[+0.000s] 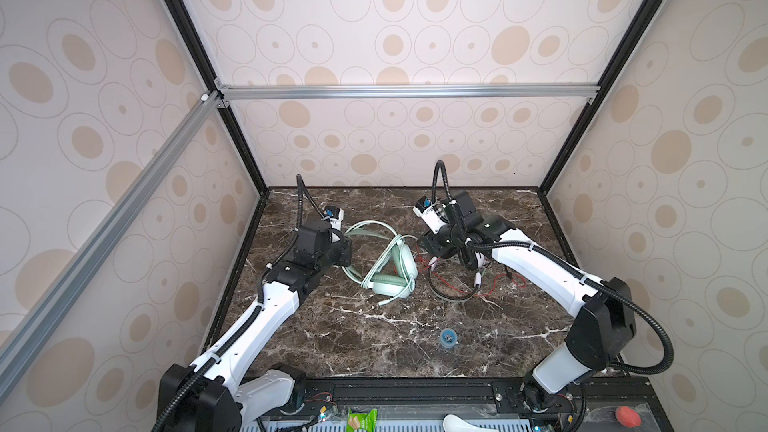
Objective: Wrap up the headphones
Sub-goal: 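Set the wrapped green headset on the table with the left gripper while right withdraws, then open the left gripper and draw it back from the green headset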
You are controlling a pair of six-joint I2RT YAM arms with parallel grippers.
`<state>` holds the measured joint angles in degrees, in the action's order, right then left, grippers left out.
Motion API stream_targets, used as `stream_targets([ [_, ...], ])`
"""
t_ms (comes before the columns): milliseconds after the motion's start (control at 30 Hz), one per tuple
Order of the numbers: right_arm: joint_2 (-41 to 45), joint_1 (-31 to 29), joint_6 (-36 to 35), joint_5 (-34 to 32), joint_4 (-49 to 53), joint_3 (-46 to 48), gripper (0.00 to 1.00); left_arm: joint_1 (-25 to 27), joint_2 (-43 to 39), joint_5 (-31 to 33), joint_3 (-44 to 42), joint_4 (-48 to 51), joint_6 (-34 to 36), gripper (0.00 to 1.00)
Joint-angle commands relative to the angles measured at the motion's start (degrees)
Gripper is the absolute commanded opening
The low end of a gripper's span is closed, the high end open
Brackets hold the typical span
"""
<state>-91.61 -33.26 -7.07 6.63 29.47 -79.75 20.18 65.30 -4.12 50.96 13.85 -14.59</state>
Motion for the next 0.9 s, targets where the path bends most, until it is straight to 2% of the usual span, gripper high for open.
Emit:
stream_targets([
  [0, 1.7, 1.2, 0.2, -0.3, -0.7, 1.5, 0.61, -0.5, 0.2, -0.1, 4.1, -1.3, -3.6, 0.00],
  [233, 3.0, 3.0, 1.1, -2.0, 0.1, 1.8, 0.79, -2.8, 2.6, -0.1, 3.5, -0.8, -5.0, 0.00],
  [433, 3.6, 3.8, 1.4, -5.2, 2.8, -0.4, 0.84, -8.2, 5.4, -1.9, 1.4, -3.3, -6.6, 0.00],
  [567, 3.9, 3.8, 2.6, -4.8, 3.3, -1.2, 0.86, -11.5, 8.7, -2.5, 1.3, -5.5, -7.6, 0.00],
  [867, 3.2, 3.8, 8.5, -6.8, 5.7, -3.1, 0.88, -15.9, 20.6, -1.9, 6.1, -8.7, -9.7, 0.00],
])
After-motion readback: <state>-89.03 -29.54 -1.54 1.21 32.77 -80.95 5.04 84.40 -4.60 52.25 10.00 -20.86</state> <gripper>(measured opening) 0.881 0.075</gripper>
